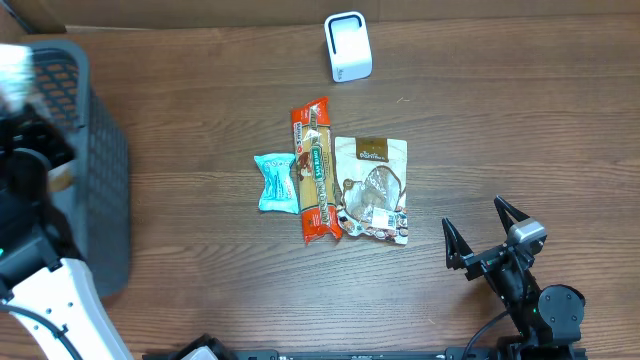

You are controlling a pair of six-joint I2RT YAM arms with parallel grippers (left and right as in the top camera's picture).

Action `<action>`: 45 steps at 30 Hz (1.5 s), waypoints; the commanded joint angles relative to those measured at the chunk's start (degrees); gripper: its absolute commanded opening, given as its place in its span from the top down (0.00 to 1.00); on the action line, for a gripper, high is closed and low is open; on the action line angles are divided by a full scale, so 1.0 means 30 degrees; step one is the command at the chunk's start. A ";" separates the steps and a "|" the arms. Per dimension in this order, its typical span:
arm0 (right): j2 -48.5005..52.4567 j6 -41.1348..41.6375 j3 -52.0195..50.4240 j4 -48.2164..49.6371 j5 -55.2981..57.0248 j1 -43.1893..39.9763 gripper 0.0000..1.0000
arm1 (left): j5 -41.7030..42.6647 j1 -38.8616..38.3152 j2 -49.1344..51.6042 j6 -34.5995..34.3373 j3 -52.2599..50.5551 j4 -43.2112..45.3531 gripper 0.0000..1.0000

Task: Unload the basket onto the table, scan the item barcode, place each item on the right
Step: 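Lift the white tube up out of the basket with the left gripper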

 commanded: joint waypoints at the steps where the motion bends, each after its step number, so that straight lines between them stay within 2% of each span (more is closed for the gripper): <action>1: -0.0146 0.0080 -0.0197 0.0117 0.0000 0.0124 0.00 | 0.4852 -0.2761 -0.0255 -0.3657 0.0525 -0.1931 0.96; 6: -0.0146 0.0080 -0.0197 0.0117 0.0000 0.0124 0.00 | 0.3373 -0.6870 0.0175 -0.2273 0.0525 -0.4503 0.96; 8: -0.0146 0.0080 -0.0197 0.0117 0.0000 0.0124 0.00 | 0.1239 -0.8247 0.0321 -0.1260 0.0525 -0.5253 0.96; 9: -0.0146 0.0073 -0.0197 0.0117 0.0000 0.0124 0.00 | -0.1749 -0.9173 0.0328 -0.1158 0.0525 -0.5632 0.96; 11: -0.0146 0.0080 -0.0197 0.0117 0.0000 0.0124 0.00 | -0.2936 -0.9632 0.0328 -0.1137 0.0525 -0.5588 0.96; 29: -0.0146 0.0080 -0.0197 0.0117 0.0000 0.0124 0.00 | -0.3825 -0.9646 -0.0146 -0.0444 0.0532 -0.5464 0.96; 45: -0.0146 0.0080 -0.0197 0.0117 0.0000 0.0124 0.00 | -0.5843 -0.9646 -0.4991 -0.0656 0.0991 -0.5450 0.96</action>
